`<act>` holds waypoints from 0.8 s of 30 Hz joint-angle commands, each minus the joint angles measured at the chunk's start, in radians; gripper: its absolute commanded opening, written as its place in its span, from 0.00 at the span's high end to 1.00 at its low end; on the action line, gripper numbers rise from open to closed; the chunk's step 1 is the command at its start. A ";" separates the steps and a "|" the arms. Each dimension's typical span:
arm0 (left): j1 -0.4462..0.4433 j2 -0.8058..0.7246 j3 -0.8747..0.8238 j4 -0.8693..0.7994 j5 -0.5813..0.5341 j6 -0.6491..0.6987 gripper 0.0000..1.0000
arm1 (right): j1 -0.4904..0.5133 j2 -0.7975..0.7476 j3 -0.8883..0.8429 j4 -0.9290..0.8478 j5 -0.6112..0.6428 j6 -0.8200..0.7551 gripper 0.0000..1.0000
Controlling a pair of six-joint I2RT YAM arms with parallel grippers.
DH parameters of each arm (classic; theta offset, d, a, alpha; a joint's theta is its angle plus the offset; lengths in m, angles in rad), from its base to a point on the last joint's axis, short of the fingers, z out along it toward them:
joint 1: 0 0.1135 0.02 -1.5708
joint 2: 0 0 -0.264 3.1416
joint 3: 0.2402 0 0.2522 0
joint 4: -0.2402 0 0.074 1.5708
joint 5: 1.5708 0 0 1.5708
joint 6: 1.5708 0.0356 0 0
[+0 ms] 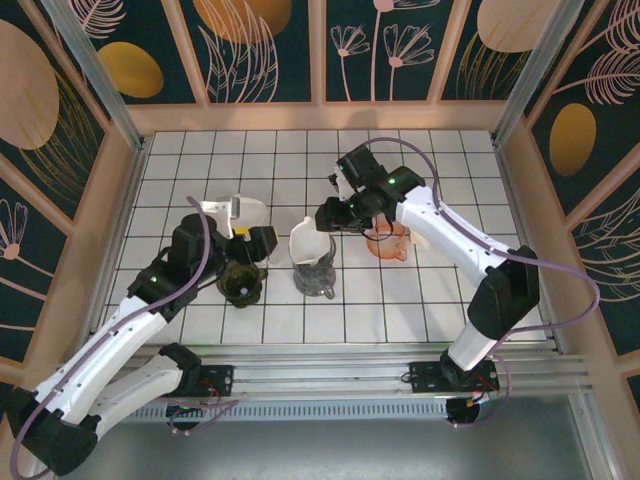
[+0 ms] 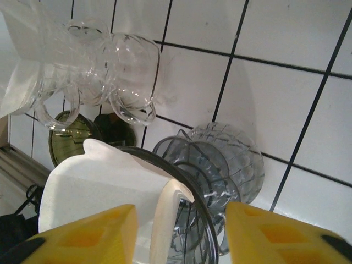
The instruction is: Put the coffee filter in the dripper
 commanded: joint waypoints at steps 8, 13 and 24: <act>-0.074 0.078 0.036 -0.027 -0.021 0.009 0.16 | 0.027 -0.118 -0.115 0.167 0.076 -0.021 0.37; -0.093 0.087 0.045 -0.032 -0.047 -0.009 0.14 | 0.039 -0.199 -0.207 0.265 0.091 -0.034 0.37; -0.098 0.117 0.047 -0.033 -0.041 -0.051 0.18 | 0.069 -0.266 -0.383 0.414 0.091 -0.042 0.31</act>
